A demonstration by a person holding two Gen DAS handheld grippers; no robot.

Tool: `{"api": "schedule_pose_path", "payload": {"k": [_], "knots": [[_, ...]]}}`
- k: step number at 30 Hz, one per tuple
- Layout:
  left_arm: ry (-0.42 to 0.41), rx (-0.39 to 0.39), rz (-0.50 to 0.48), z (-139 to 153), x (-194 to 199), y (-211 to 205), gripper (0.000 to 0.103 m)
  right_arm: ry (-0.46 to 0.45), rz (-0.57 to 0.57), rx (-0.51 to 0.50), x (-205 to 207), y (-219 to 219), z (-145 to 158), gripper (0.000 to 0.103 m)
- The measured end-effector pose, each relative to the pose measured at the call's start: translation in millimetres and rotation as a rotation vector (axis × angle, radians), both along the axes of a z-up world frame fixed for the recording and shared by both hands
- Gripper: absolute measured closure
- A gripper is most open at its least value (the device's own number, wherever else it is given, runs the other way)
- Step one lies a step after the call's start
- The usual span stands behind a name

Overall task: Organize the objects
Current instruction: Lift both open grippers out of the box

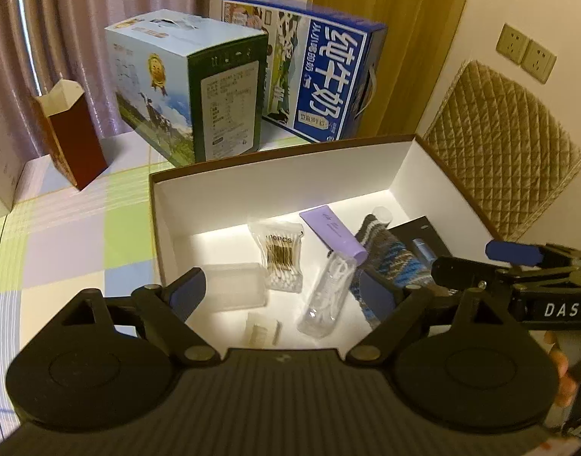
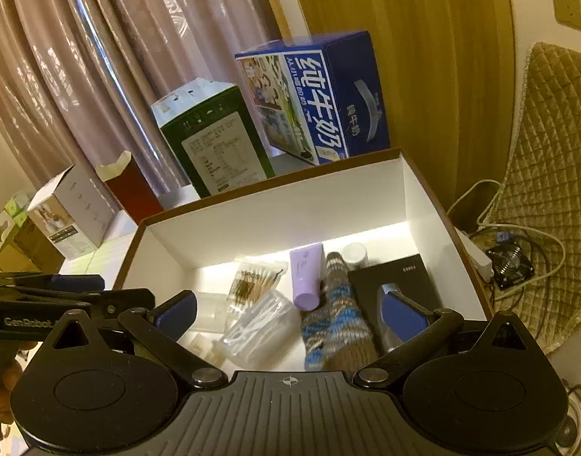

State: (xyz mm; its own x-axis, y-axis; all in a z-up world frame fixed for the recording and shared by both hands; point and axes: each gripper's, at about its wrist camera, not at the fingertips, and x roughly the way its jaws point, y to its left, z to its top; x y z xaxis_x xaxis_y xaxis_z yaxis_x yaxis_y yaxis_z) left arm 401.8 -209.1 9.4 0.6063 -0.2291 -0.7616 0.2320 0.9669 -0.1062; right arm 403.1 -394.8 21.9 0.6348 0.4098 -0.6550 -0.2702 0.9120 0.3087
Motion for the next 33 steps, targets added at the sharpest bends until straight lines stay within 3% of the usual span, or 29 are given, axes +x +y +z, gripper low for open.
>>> {"api": "schedule_pose_path", "payload": {"k": [15, 33], "knots": [[-0.02, -0.038, 0.04, 25.0, -69.3, 20.7, 0.017, -0.032, 0.025, 0.02, -60.8, 7.2, 26.8, 0.002], [0.01, -0.064, 0.098, 23.3, -148.2, 59.1, 0.017, -0.001, 0.078, 0.023, -133.1, 35.4, 26.6, 0.002]]}}
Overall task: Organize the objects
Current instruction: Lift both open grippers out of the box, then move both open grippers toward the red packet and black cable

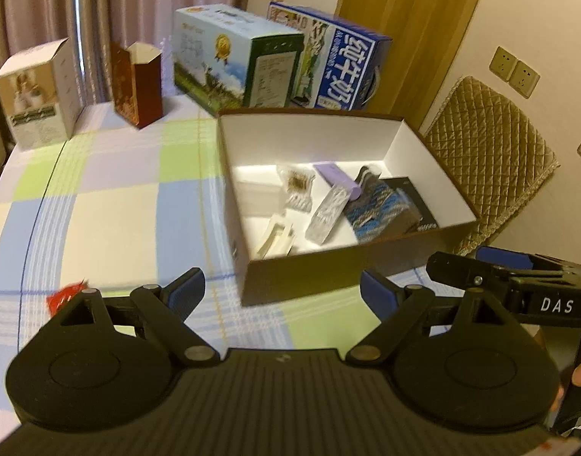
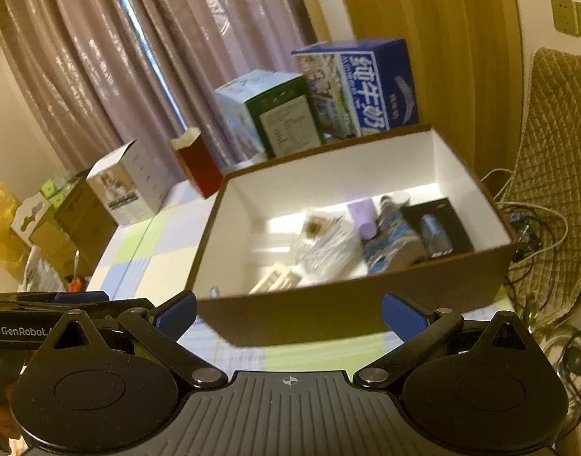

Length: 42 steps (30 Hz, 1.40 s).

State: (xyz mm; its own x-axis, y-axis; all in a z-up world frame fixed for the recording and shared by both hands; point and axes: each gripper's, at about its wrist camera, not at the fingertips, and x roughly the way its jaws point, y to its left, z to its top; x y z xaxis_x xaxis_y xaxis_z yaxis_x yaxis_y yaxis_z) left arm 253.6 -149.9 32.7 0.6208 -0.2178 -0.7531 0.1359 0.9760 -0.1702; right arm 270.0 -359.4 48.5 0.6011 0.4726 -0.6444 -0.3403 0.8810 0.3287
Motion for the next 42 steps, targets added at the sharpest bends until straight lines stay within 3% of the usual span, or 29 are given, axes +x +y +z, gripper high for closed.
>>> {"api": "schedule_pose_path", "payload": {"k": [23, 42], "knots": [[0.1, 0.02, 0.179, -29.5, -86.7, 101.1, 0.017, 0.113, 0.178, -0.048, -58.5, 89.1, -37.7, 0.002], [0.133, 0.038, 0.272, -40.4, -105.8, 164.3, 0.017, 0.167, 0.26, -0.081, -71.9, 157.8, -61.8, 0.002]]}}
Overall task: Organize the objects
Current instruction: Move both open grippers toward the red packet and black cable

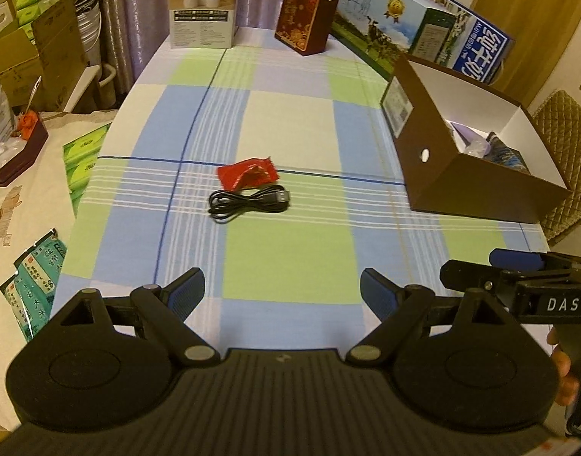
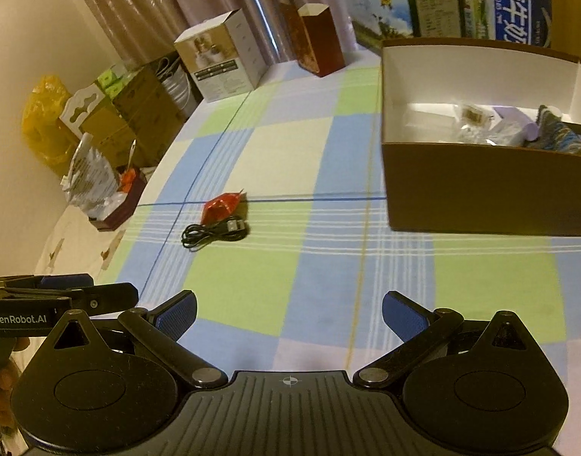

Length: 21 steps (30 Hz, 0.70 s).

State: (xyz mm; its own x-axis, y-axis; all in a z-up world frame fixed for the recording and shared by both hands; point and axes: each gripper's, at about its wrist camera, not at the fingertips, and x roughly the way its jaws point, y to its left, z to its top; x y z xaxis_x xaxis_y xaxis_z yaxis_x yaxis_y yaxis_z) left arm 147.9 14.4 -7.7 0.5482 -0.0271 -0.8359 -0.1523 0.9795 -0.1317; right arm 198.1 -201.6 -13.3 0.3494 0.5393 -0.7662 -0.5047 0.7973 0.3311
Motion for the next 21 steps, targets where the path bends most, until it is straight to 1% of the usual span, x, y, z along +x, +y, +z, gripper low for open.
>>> {"api": "schedule_pose_path", "payload": {"k": [7, 10, 21], "knots": [[0.017, 0.013, 0.023, -10.3, 0.9, 20.8, 0.017, 0.002, 0.018, -0.003, -0.8, 26.8, -8.8, 0.002], [0.025, 0.03, 0.038, -15.9, 2.7, 31.6, 0.017, -0.009, 0.034, -0.006, -1.7, 40.3, -14.2, 0.002], [0.057, 0.079, 0.11, -40.1, 20.0, 86.8, 0.017, -0.029, 0.089, -0.015, 8.7, 99.8, -38.8, 0.002]]}}
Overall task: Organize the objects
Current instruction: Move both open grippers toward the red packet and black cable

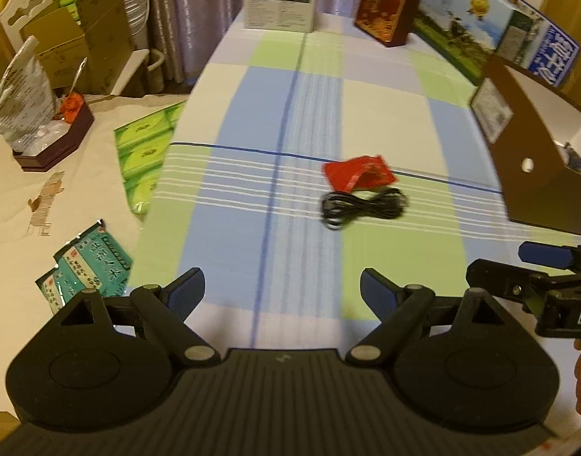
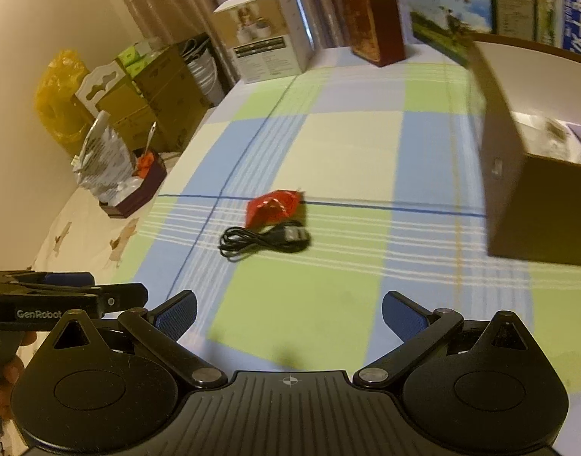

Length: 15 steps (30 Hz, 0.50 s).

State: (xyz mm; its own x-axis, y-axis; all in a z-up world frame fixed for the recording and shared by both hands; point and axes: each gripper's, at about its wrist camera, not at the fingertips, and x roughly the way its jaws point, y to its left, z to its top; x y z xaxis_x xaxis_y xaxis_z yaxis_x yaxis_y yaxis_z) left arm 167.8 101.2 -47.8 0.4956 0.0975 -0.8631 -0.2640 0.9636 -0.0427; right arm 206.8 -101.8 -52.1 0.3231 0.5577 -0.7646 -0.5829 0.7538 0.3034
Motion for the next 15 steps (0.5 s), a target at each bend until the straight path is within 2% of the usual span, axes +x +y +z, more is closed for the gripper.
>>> {"api": "schedule_pose_path", "payload": {"k": [15], "knots": [[0.047, 0.014, 0.017, -38.6, 36.7, 45.2, 0.017, 0.003, 0.035, -0.025, 25.5, 61.8, -38.7, 0.002]]}}
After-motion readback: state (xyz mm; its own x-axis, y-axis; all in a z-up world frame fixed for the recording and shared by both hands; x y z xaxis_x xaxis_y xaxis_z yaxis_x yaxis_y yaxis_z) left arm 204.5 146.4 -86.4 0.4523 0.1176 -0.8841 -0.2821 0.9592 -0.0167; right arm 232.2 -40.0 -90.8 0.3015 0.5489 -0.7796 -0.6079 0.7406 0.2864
